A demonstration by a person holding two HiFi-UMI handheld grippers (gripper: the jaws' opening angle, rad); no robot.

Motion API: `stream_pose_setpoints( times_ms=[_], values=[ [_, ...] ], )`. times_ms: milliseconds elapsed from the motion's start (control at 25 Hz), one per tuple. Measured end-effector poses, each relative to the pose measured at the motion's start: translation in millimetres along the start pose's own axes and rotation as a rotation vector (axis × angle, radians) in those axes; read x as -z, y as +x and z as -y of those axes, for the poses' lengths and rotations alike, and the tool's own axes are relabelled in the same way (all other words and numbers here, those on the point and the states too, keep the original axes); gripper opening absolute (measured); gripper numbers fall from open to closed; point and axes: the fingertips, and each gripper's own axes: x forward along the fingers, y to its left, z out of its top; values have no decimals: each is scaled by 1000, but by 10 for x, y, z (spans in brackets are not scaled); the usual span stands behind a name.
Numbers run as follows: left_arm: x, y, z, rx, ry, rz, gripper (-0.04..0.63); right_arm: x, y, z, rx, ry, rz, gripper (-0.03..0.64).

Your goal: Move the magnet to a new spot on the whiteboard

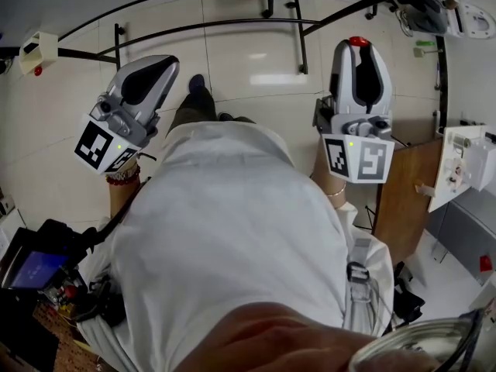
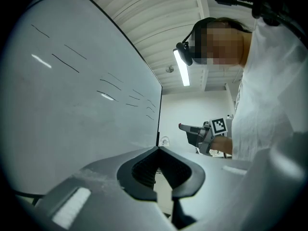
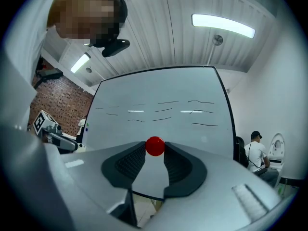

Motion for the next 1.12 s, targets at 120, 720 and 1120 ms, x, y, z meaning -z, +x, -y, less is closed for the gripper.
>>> stream_pose_setpoints(
  times_ms=[120,720,1120],
  values=[
    [102,-87,347,-25,-17,-10,6,9,-291,-25,-35,8,-3,124],
    [168,-153,885,6,-30,-21,6,10,-811,-299,-134,52,-15,124],
    [224,-395,712,23,-81,-32,6,-54,-651,-616,-121,114,-30,124]
  ],
)
